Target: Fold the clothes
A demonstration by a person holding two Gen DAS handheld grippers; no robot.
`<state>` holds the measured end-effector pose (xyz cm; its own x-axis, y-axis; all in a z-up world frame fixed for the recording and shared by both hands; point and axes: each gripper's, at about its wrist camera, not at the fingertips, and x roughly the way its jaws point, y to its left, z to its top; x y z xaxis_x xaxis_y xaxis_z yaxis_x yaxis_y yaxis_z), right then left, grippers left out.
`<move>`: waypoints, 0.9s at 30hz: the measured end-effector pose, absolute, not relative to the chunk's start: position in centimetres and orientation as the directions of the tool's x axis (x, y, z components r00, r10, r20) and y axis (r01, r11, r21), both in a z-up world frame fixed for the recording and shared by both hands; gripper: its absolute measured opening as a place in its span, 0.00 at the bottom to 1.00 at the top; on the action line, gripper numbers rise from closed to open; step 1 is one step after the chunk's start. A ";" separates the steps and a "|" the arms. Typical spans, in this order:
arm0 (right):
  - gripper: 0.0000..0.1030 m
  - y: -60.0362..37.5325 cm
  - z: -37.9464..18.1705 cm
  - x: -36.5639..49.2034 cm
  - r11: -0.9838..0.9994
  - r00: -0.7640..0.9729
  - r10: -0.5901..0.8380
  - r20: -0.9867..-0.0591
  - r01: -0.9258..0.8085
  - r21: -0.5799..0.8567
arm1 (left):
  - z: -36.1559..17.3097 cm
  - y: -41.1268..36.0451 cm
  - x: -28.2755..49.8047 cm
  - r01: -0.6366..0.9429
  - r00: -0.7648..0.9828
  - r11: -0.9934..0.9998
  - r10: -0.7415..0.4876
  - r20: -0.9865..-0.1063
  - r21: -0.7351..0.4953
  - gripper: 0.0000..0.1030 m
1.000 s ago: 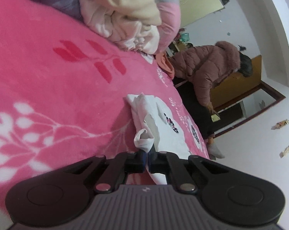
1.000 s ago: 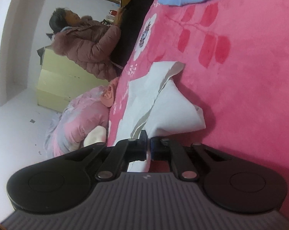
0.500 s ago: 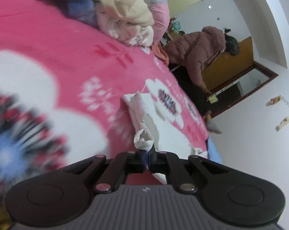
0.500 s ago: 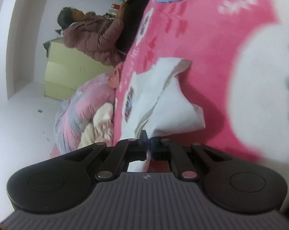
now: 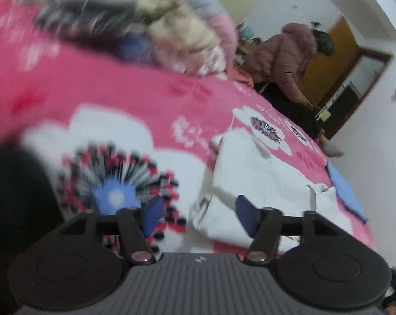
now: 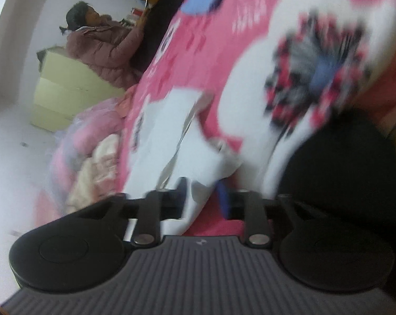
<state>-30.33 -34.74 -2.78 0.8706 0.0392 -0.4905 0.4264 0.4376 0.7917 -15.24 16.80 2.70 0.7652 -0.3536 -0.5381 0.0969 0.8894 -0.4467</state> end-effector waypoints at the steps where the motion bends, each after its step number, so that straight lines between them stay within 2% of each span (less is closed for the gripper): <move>1: 0.32 -34.5 -1.9 -30.7 0.483 0.861 -0.005 -0.509 0.448 0.753 | 3.2 16.2 -15.0 0.119 0.759 0.896 -0.360 -0.543 -0.428 0.84; 2: 0.32 -34.1 -1.0 -30.9 0.536 0.849 -0.051 -0.526 0.467 0.703 | 3.7 15.5 -14.6 0.145 0.745 0.901 -0.371 -0.554 -0.409 0.91; 3: 0.35 -33.5 0.0 -30.8 0.593 0.836 -0.100 -0.539 0.485 0.643 | 4.2 14.6 -14.3 0.171 0.732 0.906 -0.379 -0.566 -0.386 0.91; 8: 0.65 -29.0 4.3 -28.4 0.813 0.816 -0.267 -0.512 0.476 0.336 | 5.7 9.5 -13.0 0.251 0.703 0.938 -0.346 -0.621 -0.237 1.00; 10: 0.88 -27.4 5.3 -27.3 0.853 0.823 -0.298 -0.483 0.457 0.251 | 5.8 7.6 -12.7 0.262 0.682 0.945 -0.325 -0.656 -0.195 1.00; 13: 0.99 -25.3 6.1 -26.0 0.886 0.830 -0.337 -0.445 0.439 0.150 | 5.7 5.4 -12.8 0.264 0.667 0.952 -0.297 -0.684 -0.156 1.00; 17: 0.99 -23.7 6.2 -24.9 0.894 0.813 -0.384 -0.438 0.445 0.042 | 5.3 4.0 -12.9 0.226 0.667 0.972 -0.207 -0.715 -0.070 1.00; 21: 0.99 -23.2 6.2 -24.1 0.893 0.796 -0.371 -0.478 0.448 0.052 | 4.9 3.7 -12.7 0.176 0.671 0.984 -0.116 -0.733 0.005 0.99; 27: 0.99 -22.3 5.7 -23.2 0.884 0.762 -0.405 -0.505 0.468 -0.003 | 4.3 3.6 -11.9 0.152 0.620 0.988 -0.066 -0.782 0.037 0.94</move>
<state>-23.23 -22.26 5.73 0.7623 -0.4052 -0.5047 0.4676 0.8839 -0.0033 -11.91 3.61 4.25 0.6200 -0.0658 -0.7818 0.1520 0.9877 0.0373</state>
